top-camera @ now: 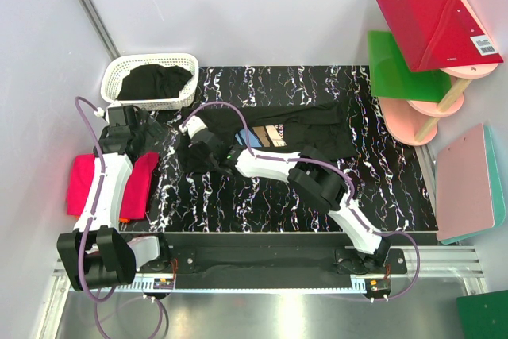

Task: Fold and stack the t-shirts
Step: Fold the other side of the tshirt into a rectangle

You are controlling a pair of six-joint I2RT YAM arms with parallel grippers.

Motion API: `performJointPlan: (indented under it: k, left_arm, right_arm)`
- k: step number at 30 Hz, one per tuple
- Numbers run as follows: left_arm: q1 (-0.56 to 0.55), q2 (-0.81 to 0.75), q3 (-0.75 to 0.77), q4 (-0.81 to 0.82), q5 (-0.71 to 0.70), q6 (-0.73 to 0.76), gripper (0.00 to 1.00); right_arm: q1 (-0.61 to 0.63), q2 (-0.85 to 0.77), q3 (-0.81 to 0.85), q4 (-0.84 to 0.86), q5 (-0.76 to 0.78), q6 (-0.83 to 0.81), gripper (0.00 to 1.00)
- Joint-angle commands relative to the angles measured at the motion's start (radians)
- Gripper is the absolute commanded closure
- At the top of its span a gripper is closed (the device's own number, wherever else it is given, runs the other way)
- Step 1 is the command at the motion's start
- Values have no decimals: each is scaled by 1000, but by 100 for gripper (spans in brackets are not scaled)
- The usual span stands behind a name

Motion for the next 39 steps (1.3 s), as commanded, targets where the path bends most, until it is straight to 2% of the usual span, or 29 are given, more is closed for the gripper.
performJointPlan:
  k: [1,2,5,8,9,10,12,16,19,20,23,25,28,29,30,39]
  left_arm:
    - [5,0,-7,42,14,11,1]
    - [5,0,-7,42,14,13,1]
    - [4,1,-10,43,16,11,1]
    - [4,6,-9,45,20,13,1]
    - [4,6,-9,46,23,11,1]
    - [4,7,-12,46,23,11,1]
    - [4,9,-12,48,25,11,1]
    - [4,12,-12,51,28,14,1]
    - [5,11,-15,51,30,14,1]
    - [4,12,-13,53,30,16,1]
    - [5,12,-13,53,27,16,1]
    - [4,14,-13,54,27,17,1]
    - [4,15,-13,54,30,16,1]
    - [5,17,-16,54,31,17,1]
    - [4,17,-15,54,31,16,1]
    - [4,12,-18,56,28,19,1]
  right_arm:
    - [-8,-29,7,44,51,1,100]
    - [-8,-30,8,42,58,1,100]
    - [-8,-51,-7,36,52,1,61]
    - [-8,-87,-30,36,30,9,33]
    - [-8,-101,-36,36,28,11,26]
    - [-8,-108,-42,39,28,14,14]
    - [-9,-122,-53,39,28,15,13]
    - [-8,-118,-55,39,7,18,16]
    - [-8,-96,-42,36,-16,18,23]
    - [-9,-82,-36,30,-27,14,31]
    - [-8,-58,-13,3,-62,12,42]
    - [-11,-47,4,-32,-83,9,45]
    - [-9,-47,2,-37,-107,8,62]
    - [-11,-47,2,-37,-119,6,94]
    - [-12,-47,2,-37,-117,6,100]
    - [-26,-50,7,-16,-61,3,100]
